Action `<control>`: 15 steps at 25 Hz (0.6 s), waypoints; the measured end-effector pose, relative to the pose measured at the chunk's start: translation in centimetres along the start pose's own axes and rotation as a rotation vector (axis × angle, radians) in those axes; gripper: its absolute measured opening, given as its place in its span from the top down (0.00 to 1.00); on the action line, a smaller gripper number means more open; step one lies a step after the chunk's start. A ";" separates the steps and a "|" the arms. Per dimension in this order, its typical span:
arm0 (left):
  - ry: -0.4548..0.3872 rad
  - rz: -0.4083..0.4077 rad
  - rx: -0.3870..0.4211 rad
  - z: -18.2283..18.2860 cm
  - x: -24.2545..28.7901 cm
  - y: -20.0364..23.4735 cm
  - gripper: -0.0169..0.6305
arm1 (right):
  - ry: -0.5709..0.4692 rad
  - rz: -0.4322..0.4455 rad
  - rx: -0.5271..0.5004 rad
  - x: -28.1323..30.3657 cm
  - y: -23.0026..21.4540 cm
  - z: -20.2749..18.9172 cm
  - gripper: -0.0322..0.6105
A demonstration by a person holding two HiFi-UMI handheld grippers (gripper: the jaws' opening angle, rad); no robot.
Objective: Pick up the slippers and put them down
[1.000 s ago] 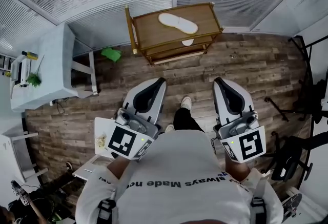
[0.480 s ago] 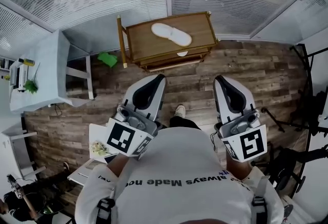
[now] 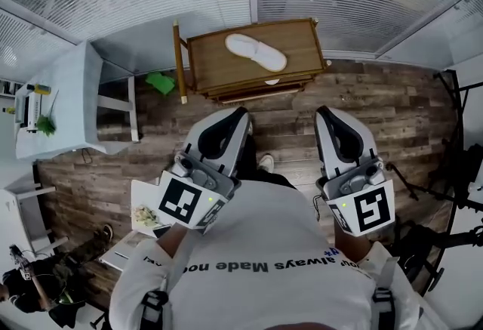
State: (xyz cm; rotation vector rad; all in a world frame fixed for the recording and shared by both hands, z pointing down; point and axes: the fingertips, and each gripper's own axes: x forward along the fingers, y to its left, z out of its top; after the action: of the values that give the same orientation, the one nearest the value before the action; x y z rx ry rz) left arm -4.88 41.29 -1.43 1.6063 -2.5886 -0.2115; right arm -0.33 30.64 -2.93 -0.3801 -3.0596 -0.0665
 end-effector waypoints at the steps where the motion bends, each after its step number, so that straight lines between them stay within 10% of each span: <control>1: 0.000 0.003 -0.004 -0.1 0.3 0.6 0.95 | 0.001 0.001 0.002 0.6 -0.1 -0.1 0.92; 15: -0.018 -0.007 -0.017 1.7 6.9 12.3 0.95 | 0.007 -0.009 -0.008 13.1 -3.8 0.5 0.92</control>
State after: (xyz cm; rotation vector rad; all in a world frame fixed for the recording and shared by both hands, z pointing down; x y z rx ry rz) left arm -19.07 40.57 -1.09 1.6158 -2.5873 -0.2483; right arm -13.98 30.14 -2.70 -0.3658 -3.0549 -0.0802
